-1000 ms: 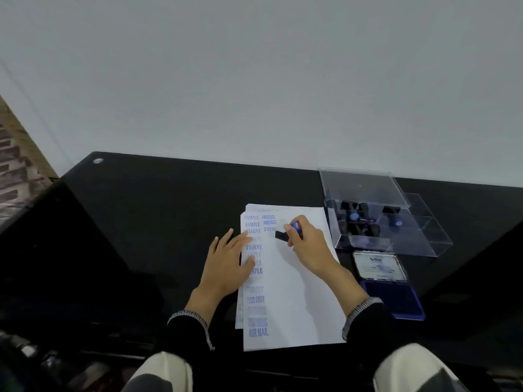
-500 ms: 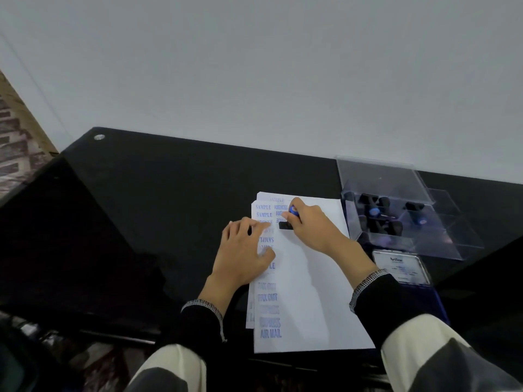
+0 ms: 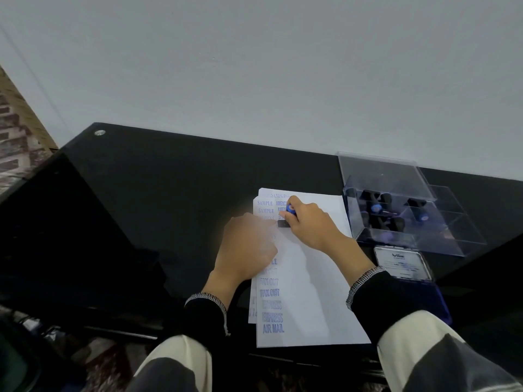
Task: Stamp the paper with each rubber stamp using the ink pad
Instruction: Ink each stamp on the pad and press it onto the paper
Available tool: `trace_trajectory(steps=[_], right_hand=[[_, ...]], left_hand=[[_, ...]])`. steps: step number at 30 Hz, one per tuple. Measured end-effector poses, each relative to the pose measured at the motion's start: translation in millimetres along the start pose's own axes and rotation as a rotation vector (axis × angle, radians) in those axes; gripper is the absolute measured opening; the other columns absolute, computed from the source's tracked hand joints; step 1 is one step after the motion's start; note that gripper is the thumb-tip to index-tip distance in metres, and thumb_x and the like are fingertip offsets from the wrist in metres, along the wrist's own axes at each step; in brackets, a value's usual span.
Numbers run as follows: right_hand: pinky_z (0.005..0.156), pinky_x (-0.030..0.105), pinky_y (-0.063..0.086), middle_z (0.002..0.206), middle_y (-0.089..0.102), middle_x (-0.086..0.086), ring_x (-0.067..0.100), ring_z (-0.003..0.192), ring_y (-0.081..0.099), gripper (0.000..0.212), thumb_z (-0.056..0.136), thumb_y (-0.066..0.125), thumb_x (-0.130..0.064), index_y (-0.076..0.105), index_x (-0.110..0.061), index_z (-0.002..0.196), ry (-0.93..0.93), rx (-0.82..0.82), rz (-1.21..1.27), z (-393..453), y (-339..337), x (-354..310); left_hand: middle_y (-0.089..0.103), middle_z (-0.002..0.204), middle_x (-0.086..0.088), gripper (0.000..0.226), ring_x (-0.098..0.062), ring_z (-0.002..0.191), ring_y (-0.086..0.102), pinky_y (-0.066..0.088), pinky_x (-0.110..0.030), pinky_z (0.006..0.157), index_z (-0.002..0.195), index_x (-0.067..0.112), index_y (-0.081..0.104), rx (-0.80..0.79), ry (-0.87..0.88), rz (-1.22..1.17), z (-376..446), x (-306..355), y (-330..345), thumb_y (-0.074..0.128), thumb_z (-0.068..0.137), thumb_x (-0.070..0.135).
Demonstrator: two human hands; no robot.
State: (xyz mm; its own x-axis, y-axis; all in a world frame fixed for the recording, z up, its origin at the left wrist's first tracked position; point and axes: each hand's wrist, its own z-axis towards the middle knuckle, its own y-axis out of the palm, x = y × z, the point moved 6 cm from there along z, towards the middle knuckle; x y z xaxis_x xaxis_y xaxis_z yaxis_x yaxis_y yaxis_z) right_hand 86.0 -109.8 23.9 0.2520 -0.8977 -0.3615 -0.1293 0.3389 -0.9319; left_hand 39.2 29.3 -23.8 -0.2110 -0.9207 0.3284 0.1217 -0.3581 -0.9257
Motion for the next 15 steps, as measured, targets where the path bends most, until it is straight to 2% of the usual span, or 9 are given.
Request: trace_trajectory(steps=[5, 15], right_hand=[[0.050, 0.016, 0.029, 0.115, 0.063, 0.005, 0.011, 0.057, 0.046, 0.036, 0.101, 0.041, -0.037, 0.042, -0.013, 0.128, 0.004, 0.006, -0.023, -1.4, -0.3, -1.7], [0.051, 0.015, 0.030, 0.117, 0.062, 0.005, 0.011, 0.059, 0.045, 0.038, 0.101, 0.040, -0.038, 0.041, -0.014, 0.131, 0.009, 0.014, -0.042, -1.3, 1.2, -3.2]], left_hand=[[0.039, 0.134, 0.006, 0.051, -0.018, 0.127, 0.036, 0.020, -0.040, 0.114, 0.138, 0.038, 0.041, -0.009, -0.008, 0.001, 0.4, 0.0, -0.1, 0.044, 0.089, 0.051], [0.038, 0.136, 0.006, 0.050, -0.018, 0.129, 0.034, 0.018, -0.041, 0.115, 0.139, 0.039, 0.041, -0.019, -0.018, -0.013, 0.2, 0.4, -0.5, 0.046, 0.090, 0.050]])
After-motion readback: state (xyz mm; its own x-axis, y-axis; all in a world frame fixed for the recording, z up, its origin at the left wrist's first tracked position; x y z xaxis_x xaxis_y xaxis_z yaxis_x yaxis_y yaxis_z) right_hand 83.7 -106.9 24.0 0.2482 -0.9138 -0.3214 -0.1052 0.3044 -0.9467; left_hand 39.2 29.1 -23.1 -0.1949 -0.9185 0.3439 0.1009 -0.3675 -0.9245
